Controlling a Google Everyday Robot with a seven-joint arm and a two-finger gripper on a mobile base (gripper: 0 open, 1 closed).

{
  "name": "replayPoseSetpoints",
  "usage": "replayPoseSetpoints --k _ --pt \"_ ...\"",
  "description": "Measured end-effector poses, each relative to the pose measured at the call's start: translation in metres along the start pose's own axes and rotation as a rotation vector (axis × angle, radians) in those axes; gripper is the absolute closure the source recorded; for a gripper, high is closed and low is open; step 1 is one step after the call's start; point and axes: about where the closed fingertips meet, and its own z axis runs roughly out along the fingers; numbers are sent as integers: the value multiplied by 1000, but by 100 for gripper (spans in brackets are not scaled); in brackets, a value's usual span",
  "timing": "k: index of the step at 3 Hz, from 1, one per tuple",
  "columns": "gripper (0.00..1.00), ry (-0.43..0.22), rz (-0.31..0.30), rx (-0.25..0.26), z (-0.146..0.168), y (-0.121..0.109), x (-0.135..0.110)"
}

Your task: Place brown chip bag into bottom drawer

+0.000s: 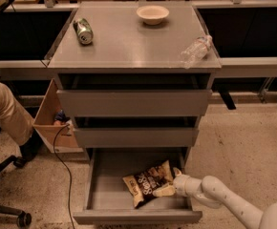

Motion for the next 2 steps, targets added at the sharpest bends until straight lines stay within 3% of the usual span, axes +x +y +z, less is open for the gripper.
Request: replayPoseSetpoints --k 1,2 --pt "0 42 -66 0 -67 18 -20" --pt "0 85 -153 -18 -114 33 -49"
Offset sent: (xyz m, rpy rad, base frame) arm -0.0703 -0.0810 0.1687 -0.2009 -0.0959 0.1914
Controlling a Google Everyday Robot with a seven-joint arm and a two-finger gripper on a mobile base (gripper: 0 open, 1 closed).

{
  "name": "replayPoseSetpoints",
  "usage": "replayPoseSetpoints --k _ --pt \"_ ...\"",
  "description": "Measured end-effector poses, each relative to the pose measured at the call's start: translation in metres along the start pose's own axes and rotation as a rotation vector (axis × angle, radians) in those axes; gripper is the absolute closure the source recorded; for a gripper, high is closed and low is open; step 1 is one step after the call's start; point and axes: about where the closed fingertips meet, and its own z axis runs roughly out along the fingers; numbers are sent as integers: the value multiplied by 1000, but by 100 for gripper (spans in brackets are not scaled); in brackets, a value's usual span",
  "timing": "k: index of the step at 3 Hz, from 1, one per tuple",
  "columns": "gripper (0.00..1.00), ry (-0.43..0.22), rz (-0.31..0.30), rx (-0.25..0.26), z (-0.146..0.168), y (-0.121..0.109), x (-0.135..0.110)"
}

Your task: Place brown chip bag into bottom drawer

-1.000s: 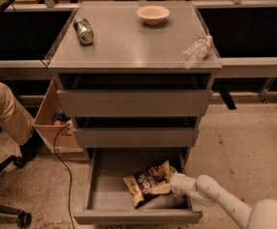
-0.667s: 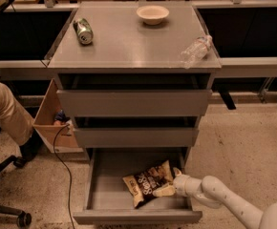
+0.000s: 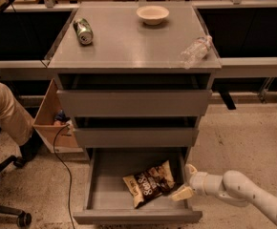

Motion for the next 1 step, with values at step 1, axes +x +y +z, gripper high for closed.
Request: replayPoseSetpoints --k 1 --pt "0 1 -17 5 -6 -2 -10"
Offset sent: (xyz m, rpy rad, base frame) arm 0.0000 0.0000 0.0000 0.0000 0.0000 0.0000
